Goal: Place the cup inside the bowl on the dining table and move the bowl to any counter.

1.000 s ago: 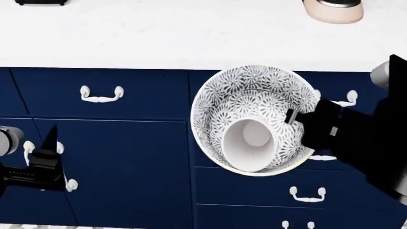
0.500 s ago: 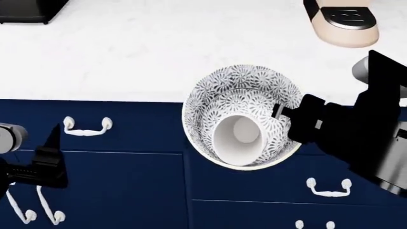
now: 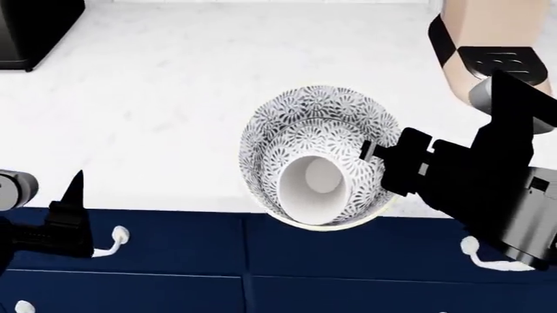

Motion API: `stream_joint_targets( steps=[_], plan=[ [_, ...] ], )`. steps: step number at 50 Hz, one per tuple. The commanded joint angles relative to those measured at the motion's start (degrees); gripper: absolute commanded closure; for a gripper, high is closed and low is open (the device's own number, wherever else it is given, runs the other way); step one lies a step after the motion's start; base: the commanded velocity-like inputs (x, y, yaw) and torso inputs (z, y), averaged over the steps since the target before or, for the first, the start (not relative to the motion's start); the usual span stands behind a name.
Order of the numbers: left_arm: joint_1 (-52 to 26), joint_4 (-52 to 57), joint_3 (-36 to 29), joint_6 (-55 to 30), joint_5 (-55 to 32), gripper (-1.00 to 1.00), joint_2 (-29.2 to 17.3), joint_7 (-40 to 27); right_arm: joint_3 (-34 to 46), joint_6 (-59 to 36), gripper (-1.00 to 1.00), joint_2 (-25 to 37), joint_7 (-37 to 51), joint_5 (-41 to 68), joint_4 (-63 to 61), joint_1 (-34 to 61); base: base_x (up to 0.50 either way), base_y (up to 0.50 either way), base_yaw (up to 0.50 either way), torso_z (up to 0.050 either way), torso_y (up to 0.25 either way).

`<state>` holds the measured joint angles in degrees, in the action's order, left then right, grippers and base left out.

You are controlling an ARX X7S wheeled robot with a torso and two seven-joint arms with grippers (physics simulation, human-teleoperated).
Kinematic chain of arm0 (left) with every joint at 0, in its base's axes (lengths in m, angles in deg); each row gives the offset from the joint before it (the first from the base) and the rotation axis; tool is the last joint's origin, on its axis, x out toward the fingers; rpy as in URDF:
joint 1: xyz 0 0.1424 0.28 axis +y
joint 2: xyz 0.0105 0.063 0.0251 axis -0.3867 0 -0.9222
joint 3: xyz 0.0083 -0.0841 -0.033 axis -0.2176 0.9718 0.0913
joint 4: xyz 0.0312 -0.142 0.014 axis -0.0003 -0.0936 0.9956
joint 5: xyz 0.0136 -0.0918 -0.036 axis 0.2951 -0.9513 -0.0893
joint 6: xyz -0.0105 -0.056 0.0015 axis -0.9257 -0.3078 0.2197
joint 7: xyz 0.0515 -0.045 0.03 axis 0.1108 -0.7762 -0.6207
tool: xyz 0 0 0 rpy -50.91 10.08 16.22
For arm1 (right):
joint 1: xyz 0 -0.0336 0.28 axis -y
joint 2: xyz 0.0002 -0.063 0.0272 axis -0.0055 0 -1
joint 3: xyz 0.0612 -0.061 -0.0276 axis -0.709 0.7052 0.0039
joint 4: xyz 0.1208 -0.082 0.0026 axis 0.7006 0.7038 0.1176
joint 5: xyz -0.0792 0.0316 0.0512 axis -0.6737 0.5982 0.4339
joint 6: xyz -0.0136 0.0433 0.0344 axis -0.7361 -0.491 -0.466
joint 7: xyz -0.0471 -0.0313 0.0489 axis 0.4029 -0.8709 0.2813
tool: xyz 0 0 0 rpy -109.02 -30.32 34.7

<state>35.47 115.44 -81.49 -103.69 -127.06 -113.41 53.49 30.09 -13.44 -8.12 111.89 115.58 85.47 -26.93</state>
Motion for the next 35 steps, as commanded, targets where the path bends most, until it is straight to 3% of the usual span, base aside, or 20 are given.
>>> stream_joint_targets(
  steps=[1, 25, 35],
  plan=[
    [-0.03, 0.21, 0.15, 0.06, -0.26, -1.0, -0.22, -0.06, -1.57, 1.36, 1.0, -0.82, -0.35, 1.85, -1.53, -1.68, 0.5, 0.0, 0.0, 0.0, 0.0],
    [0.56, 0.88, 0.05, 0.32, -0.46, -1.0, -0.47, -0.36, -1.76, 1.93, 1.0, -0.46, 0.4, 3.0, -3.35, -5.57, 0.48, 0.0, 0.0, 0.0, 0.003],
    [0.07, 0.66, -0.48, 0.23, -0.26, -1.0, 0.11, -0.69, -1.62, 1.63, 1.0, -0.43, 0.92, 3.8, -4.25, -6.95, 0.15, 0.0, 0.0, 0.0, 0.002]
  ],
)
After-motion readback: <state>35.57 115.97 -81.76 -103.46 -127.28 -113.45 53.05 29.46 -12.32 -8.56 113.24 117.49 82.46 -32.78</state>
